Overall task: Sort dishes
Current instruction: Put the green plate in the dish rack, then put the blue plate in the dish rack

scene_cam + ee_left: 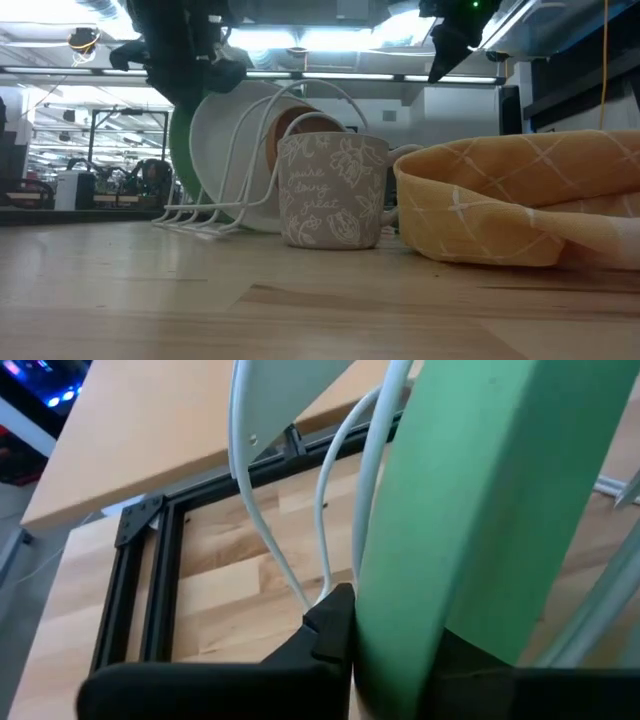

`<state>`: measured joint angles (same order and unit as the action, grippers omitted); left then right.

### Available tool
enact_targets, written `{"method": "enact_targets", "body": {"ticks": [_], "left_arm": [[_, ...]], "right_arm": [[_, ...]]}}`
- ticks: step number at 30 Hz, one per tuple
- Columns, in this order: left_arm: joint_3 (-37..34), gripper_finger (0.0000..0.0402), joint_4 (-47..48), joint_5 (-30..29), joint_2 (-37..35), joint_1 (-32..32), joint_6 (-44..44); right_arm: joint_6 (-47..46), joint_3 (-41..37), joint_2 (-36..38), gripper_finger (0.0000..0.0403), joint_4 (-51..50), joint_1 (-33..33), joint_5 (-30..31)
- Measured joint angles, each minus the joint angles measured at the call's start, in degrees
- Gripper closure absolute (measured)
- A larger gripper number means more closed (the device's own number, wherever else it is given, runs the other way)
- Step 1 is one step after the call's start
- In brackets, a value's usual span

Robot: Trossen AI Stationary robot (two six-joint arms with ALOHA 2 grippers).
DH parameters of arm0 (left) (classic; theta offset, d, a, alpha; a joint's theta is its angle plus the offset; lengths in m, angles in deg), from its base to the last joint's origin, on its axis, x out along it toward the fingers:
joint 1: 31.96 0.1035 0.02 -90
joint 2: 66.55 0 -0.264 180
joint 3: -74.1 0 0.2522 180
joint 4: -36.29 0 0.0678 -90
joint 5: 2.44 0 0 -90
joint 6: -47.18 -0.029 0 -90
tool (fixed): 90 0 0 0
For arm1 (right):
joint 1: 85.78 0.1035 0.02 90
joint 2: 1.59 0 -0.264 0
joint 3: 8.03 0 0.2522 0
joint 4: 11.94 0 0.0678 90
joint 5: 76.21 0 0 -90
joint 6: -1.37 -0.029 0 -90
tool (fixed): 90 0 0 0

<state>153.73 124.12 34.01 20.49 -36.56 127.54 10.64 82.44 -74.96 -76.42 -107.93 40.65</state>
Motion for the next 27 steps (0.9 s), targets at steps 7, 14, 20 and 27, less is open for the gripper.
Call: {"method": "enact_targets", "body": {"ticks": [7, 14, 20, 27], "left_arm": [[0.0, 0.0341, 0.0, 0.7, 0.0, 0.0, -3.1], [0.4, 0.0275, 0.0, 0.7, 0.0, 0.2, -4.1], [3.4, 0.0248, 0.6, 0.7, -1.0, 0.2, -10.2], [6.0, 0.0247, 0.4, 0.7, -3.2, 0.2, -17.7]], "right_arm": [[0.0, 0.0, 0.0, 0.0249, 0.0, 0.0, -4.4], [0.0, 0.0, 0.0, 0.0249, 0.0, 0.0, -5.5], [0.0, 0.0, 0.0, 0.0249, 0.0, 0.0, -5.5], [0.0, 0.0, 0.0, 0.0249, -0.1, 0.0, -5.5]]}}
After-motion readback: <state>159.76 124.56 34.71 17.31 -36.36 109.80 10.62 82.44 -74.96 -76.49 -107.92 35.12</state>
